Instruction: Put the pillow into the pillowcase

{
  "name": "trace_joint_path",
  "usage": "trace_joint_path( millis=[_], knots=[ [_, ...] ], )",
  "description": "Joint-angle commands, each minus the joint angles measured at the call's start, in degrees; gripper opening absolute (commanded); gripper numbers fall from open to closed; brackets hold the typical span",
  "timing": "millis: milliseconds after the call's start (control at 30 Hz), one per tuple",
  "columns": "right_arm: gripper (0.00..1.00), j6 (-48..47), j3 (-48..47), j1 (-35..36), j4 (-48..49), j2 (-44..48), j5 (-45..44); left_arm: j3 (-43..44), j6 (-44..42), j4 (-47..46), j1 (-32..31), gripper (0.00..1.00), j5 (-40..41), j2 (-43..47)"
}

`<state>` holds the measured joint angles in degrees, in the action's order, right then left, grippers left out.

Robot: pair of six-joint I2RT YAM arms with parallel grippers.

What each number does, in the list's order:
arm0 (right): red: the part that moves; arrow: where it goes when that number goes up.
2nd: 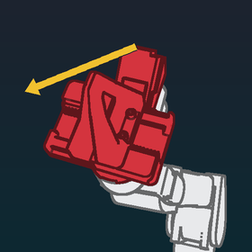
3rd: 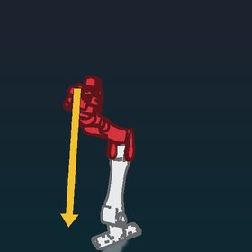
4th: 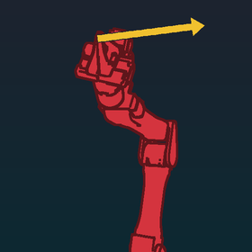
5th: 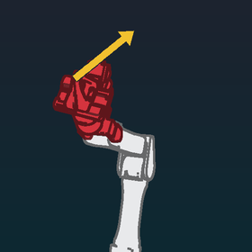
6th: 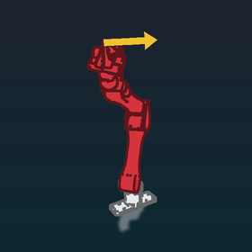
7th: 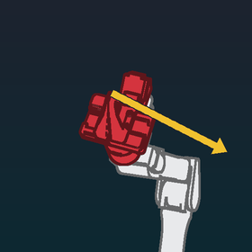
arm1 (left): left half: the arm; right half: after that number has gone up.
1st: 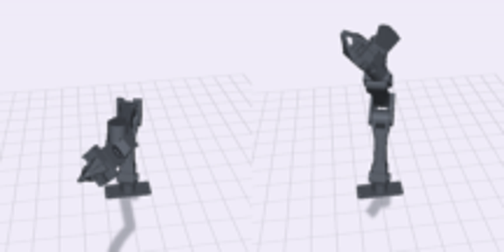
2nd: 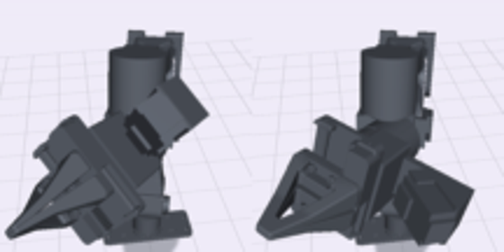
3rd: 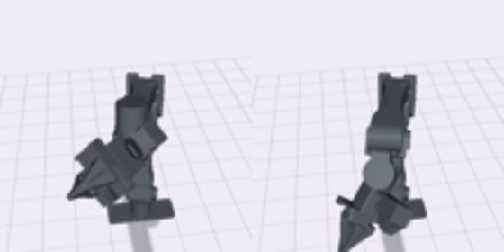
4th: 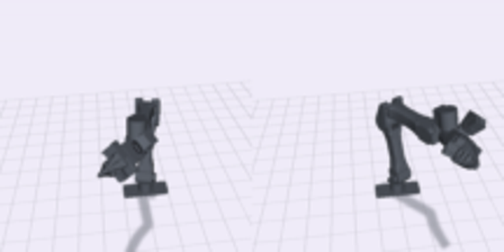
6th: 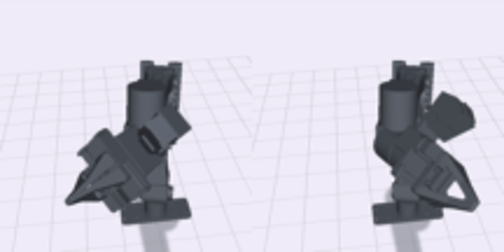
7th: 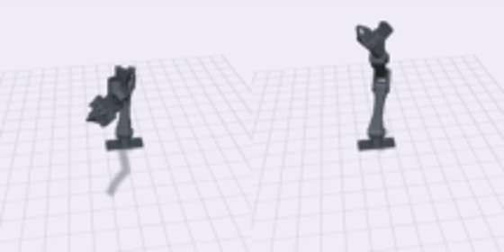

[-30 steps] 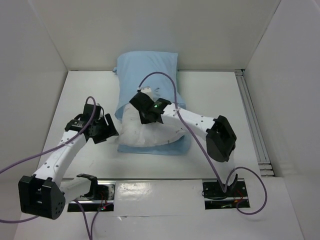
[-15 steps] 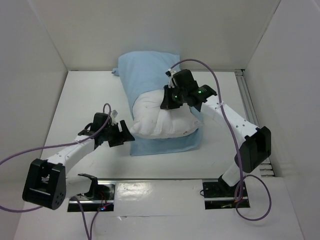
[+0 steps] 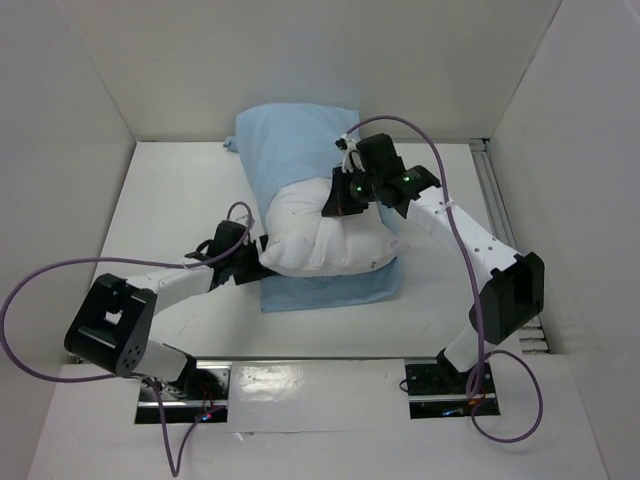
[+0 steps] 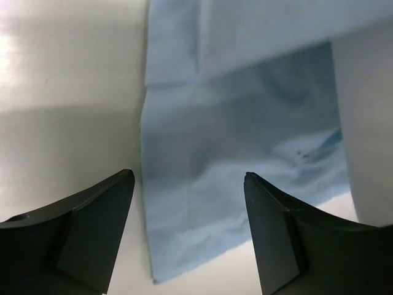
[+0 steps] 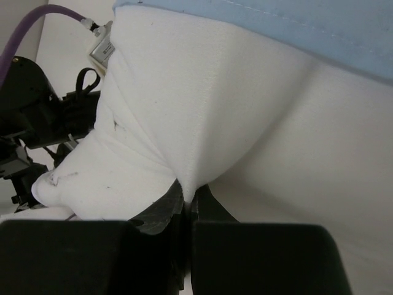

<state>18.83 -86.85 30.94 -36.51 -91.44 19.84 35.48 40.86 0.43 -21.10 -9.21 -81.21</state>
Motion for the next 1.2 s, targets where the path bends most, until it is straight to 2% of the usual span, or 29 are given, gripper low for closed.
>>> trace_joint_path(
  millis=[0, 167, 233, 267, 300, 333, 400, 433, 533, 567, 633, 733, 800, 900, 933, 1067, 1167],
  knots=[
    [0.00, -0.5, -4.7, -1.6, 3.0, 3.3, 6.9, 1.8, 1.9, -5.9, -1.7, 0.85, 3.5, -3.9],
    [0.00, -0.5, -5.3, -2.7, 2.5, 3.8, 7.4, 7.0, 3.1, -9.9, -3.6, 0.84, 3.0, -11.4],
    [0.00, -0.5, -5.3, -3.3, 2.5, 4.3, 7.4, 8.3, 3.7, -10.6, -3.6, 0.72, 2.1, -12.7],
    [0.00, -0.5, -4.8, -3.9, 2.5, 4.3, 7.4, 9.6, 3.7, -10.1, -3.6, 0.61, 2.1, -12.7],
    [0.00, -0.5, -4.8, -3.9, 2.5, 4.3, 6.6, 9.6, 3.7, -9.0, -3.6, 0.11, 2.1, -12.7],
    [0.00, -0.5, -4.8, -3.9, 2.5, 4.3, 6.6, 10.3, 4.2, -7.6, -3.6, 0.00, 2.1, -11.4],
    [0.00, -0.5, -4.8, -4.6, 1.4, 4.3, 4.4, 10.3, 4.7, -5.4, -3.6, 0.00, 2.8, -9.0],
    [0.00, -0.5, -4.8, -4.6, 0.8, 3.7, 2.6, 10.3, 4.8, -4.4, -3.6, 0.00, 2.8, -4.7],
    [0.00, -2.5, -10.6, -5.2, -1.4, 1.6, -1.3, 9.2, 5.4, -2.9, -3.6, 0.00, 1.1, 3.7],
    [0.00, -3.0, -13.3, -5.2, -3.4, -0.6, -4.9, 10.2, 5.5, -1.1, -3.6, 0.00, 0.3, 9.0],
    [0.00, -4.6, -24.6, -6.5, -5.4, -3.1, -8.9, 13.2, 6.1, 0.4, -4.1, 0.00, -3.7, 13.3],
    [0.00, -6.9, -38.0, -5.7, -7.5, -6.8, -9.8, 22.6, 7.6, 3.3, -6.0, 0.00, -9.1, 18.7],
    [0.00, -8.0, -39.5, -4.2, -8.0, -8.0, -11.6, 26.6, 8.3, 3.9, -9.0, 0.00, -9.7, 20.7],
    [0.00, -8.7, -27.4, -0.5, -6.2, -5.7, -14.1, 25.3, 10.5, 4.4, -12.2, 0.00, -9.7, 25.4],
    [0.00, -8.0, -16.3, -0.5, -1.8, -4.8, -14.6, 22.6, 11.3, 4.4, -12.7, 0.00, -10.4, 26.4],
    [0.00, -4.5, 1.3, 0.0, 6.2, -3.7, -16.0, 17.5, 15.5, 1.6, -14.6, 0.00, -12.5, 29.8],
    [0.00, -3.1, 2.5, -1.4, 9.2, -5.9, -17.3, 18.6, 15.5, 0.5, -17.2, 0.00, -12.5, 29.8]
  ],
)
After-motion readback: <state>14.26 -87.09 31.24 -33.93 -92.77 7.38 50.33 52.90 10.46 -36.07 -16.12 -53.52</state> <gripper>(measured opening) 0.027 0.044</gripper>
